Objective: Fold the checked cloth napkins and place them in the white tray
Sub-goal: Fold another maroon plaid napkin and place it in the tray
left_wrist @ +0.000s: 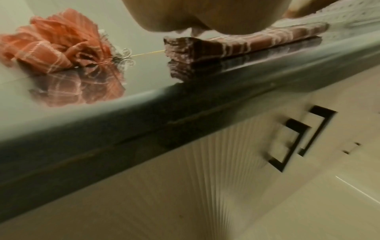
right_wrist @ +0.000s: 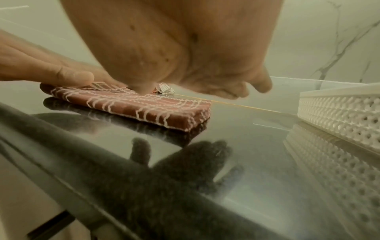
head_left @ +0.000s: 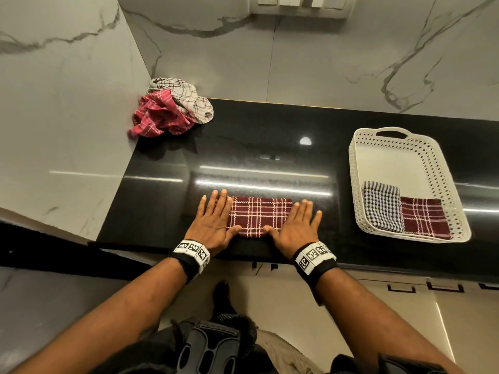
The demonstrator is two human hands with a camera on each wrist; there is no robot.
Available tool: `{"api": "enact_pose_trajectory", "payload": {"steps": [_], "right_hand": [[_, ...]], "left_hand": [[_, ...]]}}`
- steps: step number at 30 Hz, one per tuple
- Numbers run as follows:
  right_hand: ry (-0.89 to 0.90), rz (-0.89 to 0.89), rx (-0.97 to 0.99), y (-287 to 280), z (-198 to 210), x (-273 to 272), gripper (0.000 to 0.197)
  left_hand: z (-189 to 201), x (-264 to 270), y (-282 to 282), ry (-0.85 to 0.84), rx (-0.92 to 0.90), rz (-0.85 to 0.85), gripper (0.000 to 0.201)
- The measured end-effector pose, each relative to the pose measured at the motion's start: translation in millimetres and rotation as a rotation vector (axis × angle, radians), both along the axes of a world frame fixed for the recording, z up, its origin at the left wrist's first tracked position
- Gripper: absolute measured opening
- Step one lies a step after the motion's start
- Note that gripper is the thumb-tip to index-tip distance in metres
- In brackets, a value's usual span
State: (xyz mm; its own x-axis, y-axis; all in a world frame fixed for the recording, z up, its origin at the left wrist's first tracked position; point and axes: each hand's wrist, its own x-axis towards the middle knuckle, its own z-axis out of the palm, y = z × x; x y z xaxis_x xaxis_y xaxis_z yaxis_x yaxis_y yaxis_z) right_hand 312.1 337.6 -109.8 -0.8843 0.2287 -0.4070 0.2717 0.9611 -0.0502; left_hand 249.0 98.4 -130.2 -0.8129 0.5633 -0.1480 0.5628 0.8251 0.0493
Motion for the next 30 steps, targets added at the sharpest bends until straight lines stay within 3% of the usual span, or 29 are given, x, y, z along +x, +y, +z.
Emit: {"api": "enact_pose_trajectory", "payload": {"steps": [3,6,10,13,16,20,24,27,30], "right_hand": [[0.147,0.102,-0.02,-5.3,10.7,-7.5,0.095],[0.104,0.258,-0.137,-0.9,7.2,-12.1,0.081],[0.071,0.233,-0.116,9.6,3.4,9.2,0.083],[0.192,0.286,-0.084,-2.6,9.5,46.6,0.068],[0.227,0.375,-0.156,-21.3,10.2,82.1,0.057],[0.31,0.446,-0.237,-24.2,1.6,85.5,0.081],[0.141,0.509,-0.24,-13.0,-5.8,56.3,0.112],[0.117,0.566,-0.183,-5.2,-12.9,46.8,0.104],[0.236,0.499,-0.272,-4.0,-22.4,55.8,0.087]], "left_hand": [[5.9,19.7,14.5,0.071,0.089,-0.138,0.076],[6.0,38.8,32.3,0.054,0.098,-0.317,0.061],[6.3,38.2,27.5,0.046,0.065,-0.238,0.06],[11.2,31.5,10.3,0.054,0.034,-0.168,0.062],[14.8,33.4,-6.7,-0.032,0.034,-0.145,0.078],[13.1,50.2,-18.9,-0.103,-0.004,-0.215,0.096],[-1.5,51.6,-17.1,-0.133,-0.046,-0.226,0.107],[-8.9,48.7,-17.2,-0.113,0.068,-0.173,0.098],[-12.0,49.8,-20.8,-0.129,0.222,-0.154,0.083]]}}
